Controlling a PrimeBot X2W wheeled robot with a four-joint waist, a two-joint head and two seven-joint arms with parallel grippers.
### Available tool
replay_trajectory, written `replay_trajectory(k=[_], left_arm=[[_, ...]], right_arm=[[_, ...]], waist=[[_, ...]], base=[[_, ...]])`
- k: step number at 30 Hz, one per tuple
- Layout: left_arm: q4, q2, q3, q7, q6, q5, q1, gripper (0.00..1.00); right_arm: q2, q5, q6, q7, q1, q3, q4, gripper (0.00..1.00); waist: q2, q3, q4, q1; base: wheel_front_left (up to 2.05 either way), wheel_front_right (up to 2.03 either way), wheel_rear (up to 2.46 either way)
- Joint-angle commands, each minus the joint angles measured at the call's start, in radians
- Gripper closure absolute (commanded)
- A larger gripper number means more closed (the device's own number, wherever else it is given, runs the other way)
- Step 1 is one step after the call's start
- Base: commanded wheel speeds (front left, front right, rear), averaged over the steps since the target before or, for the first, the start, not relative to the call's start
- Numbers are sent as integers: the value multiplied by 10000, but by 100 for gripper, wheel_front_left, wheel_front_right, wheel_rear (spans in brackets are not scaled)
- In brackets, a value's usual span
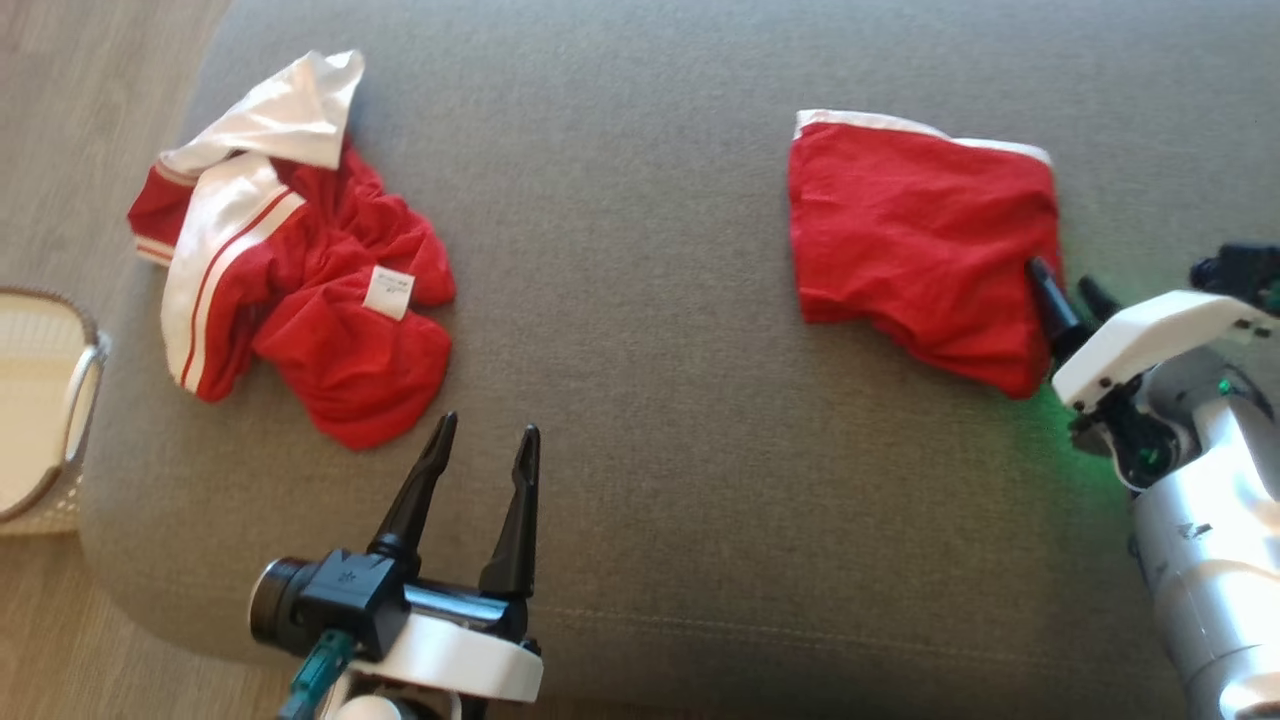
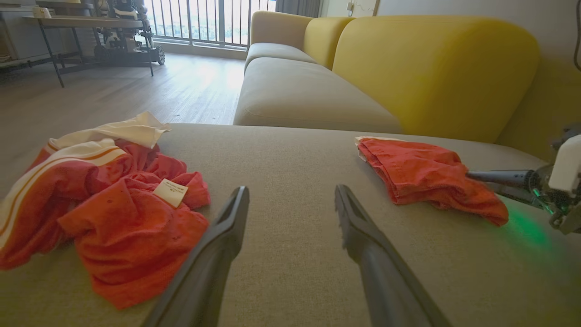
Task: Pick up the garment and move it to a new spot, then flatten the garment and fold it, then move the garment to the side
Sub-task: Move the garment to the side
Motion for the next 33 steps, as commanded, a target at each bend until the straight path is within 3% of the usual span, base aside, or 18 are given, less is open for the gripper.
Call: replay_trajectory(k=[1, 4, 5, 7, 15, 26, 33], left_arm=[[-269, -43, 250, -53, 5, -85, -388, 0], [-237, -43, 201, -53, 15, -69, -522, 0], [-237, -43, 203, -53, 23, -58, -546, 0], [-231, -43, 208, -53, 36, -24, -579, 0], [-279, -43, 338, -53, -14, 169, -476, 0], [-341, -43, 550, -53, -206, 384, -596, 0], [-324, -43, 695, -53, -425, 590, -744, 0]], right_arm=[[-42, 60, -2, 95, -317, 234, -135, 0], [-10, 106, -2, 399, -512, 524, 260, 0], [-6, 110, -2, 364, -554, 591, 333, 15], [31, 163, -2, 289, -612, 709, 486, 100], [-692, -57, -2, -582, -792, 1420, 540, 100], [-2819, -1367, -2, -1006, -1385, 2487, 171, 100], [-3243, -2486, -2, -1205, -1967, 2522, 348, 100]], waist=[[0, 111, 128, -4], [0, 143, 161, -4], [0, 147, 153, -4], [0, 137, 127, -4], [0, 52, -316, -4], [0, 363, -1648, -4], [0, 556, -2418, -4]], base=[[0, 0, 0], [0, 0, 0], [0, 0, 0], [0, 0, 0], [0, 0, 0], [0, 0, 0], [0, 0, 0]])
